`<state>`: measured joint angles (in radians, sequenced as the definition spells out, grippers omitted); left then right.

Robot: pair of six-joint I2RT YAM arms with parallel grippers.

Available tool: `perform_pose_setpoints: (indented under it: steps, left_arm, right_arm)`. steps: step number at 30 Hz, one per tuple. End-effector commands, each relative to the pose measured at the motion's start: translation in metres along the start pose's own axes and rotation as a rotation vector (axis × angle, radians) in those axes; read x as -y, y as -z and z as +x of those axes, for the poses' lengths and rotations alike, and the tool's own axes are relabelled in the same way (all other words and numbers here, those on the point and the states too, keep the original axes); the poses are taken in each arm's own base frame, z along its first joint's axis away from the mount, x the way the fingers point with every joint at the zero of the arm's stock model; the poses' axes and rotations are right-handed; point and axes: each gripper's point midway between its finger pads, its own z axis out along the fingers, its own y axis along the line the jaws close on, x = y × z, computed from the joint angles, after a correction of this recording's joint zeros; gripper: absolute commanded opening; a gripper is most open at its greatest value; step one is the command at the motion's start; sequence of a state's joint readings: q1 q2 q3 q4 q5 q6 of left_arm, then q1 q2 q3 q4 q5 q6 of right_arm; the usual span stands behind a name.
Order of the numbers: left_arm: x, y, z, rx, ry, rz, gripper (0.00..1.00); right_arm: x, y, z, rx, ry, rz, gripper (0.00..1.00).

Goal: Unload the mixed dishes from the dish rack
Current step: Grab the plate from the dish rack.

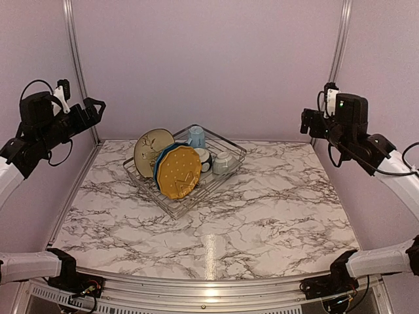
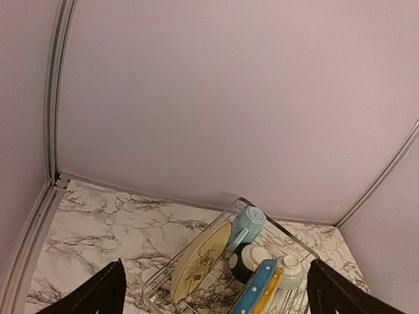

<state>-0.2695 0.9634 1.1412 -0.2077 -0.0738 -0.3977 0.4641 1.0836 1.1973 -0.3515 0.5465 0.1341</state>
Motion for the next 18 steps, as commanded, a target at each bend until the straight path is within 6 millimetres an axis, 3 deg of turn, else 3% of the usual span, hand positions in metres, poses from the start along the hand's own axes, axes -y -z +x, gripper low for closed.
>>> perform_pose_setpoints:
  steps: [1, 8, 18]
  left_arm:
    - [0.008, -0.013, 0.035, -0.152, 0.03, 0.064, 0.99]
    - [0.027, -0.029, 0.085, -0.322, 0.051, 0.126, 0.99]
    - [0.068, -0.034, 0.143, -0.483, -0.021, 0.175, 0.99]
  right_arm:
    - [-0.006, -0.012, 0.021, -0.075, 0.007, -0.024, 0.98]
    - [-0.021, -0.033, 0.055, -0.184, 0.016, -0.061, 0.98]
    - [-0.041, -0.051, 0.101, -0.327, -0.032, -0.105, 0.99]
